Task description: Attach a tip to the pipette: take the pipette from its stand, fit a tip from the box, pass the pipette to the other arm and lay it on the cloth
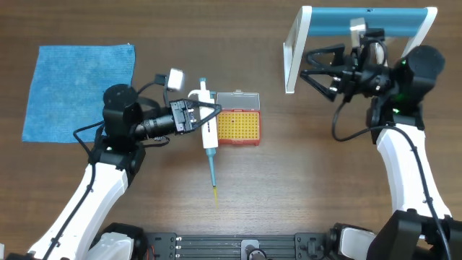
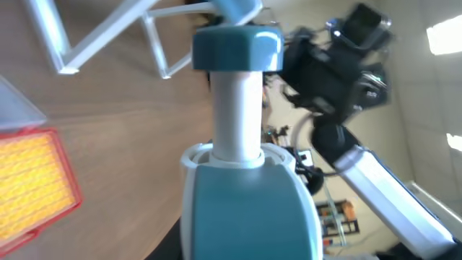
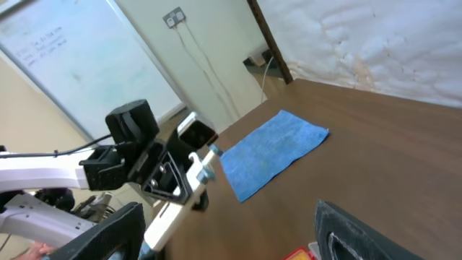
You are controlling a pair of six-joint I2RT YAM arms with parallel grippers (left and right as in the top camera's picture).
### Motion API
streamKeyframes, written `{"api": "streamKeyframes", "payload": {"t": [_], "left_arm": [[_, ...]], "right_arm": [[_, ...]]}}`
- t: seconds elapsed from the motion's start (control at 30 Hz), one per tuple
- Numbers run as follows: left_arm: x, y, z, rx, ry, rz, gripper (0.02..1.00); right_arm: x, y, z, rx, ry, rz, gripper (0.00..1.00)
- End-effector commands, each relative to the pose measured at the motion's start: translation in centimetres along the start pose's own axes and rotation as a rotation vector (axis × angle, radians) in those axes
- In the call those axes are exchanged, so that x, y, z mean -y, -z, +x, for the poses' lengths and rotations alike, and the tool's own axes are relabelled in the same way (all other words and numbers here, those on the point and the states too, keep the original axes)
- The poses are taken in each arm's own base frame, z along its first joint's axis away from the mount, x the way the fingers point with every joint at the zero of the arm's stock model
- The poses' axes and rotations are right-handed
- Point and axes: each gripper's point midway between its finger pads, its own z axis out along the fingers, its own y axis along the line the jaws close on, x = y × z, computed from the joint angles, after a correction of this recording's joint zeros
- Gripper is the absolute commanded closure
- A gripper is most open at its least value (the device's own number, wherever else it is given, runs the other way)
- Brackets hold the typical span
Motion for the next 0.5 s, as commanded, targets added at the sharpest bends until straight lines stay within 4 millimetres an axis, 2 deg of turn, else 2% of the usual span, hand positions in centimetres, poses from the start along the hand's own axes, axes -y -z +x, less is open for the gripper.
{"api": "streamKeyframes", "payload": {"t": [0.03, 0.07, 0.1, 0.13, 0.17, 0.2, 0.23, 0.27, 0.3, 0.33, 0.37, 0.4, 0.5], "left_arm": [[-4.1, 0.9, -1.0, 0.059, -0.019, -0.27, 0.993], [-5.1, 1.8, -1.1, 0.064, -0.004, -0.382, 0.993], [-5.1, 3.2, -1.8, 0.066, -0.013, -0.488, 0.993], [-4.0, 5.1, -2.7, 0.066, -0.035, -0.553, 0.993], [-2.4, 7.4, -3.8, 0.082, -0.062, -0.624, 0.996], [-1.6, 8.9, -4.4, 0.093, -0.076, -0.679, 0.996], [-0.3, 11.7, -5.2, 0.109, -0.092, -0.774, 0.996], [0.7, 13.3, -5.7, 0.107, -0.104, -0.827, 0.993], [1.5, 14.8, -6.1, 0.084, -0.121, -0.878, 0.996], [1.5, 17.1, -6.7, -0.02, -0.118, -0.996, 0.996], [0.9, 17.8, -7.4, -0.103, -0.115, -1.057, 0.993], [0.1, 18.1, -8.1, -0.157, -0.117, -1.087, 0.991], [-4.4, 18.9, -11.7, -0.268, -0.103, -1.183, 0.993]], "right_arm": [[0.9, -3.9, -1.5, 0.082, 0.065, 0.111, 0.231], [2.6, -4.7, -1.4, 0.109, 0.065, 0.212, 0.231], [5.9, -5.0, 0.0, 0.1, 0.044, 0.399, 0.137], [8.8, -4.2, 1.9, 0.052, 0.028, 0.583, 0.058], [10.8, -2.7, 3.3, 0.005, 0.026, 0.748, 0.042], [11.3, -1.7, 3.4, -0.004, 0.033, 0.825, 0.042], [11.4, 0.3, 2.4, 0.005, 0.1, 0.948, 0.042], [10.9, 1.7, 1.1, 0.018, 0.18, 1.03, 0.042], [9.7, 4.3, -0.9, 0.024, 0.307, 1.174, 0.042], [7.2, 8.5, -2.9, 0.016, 0.441, 1.392, 0.042], [5.7, 11.2, -3.0, 0.027, 0.434, 1.517, 0.045], [3.8, 12.1, -3.0, 0.036, 0.436, 1.533, 0.042], [-3.2, 14.1, -2.7, 0.123, 0.461, 1.515, 0.042]]}}
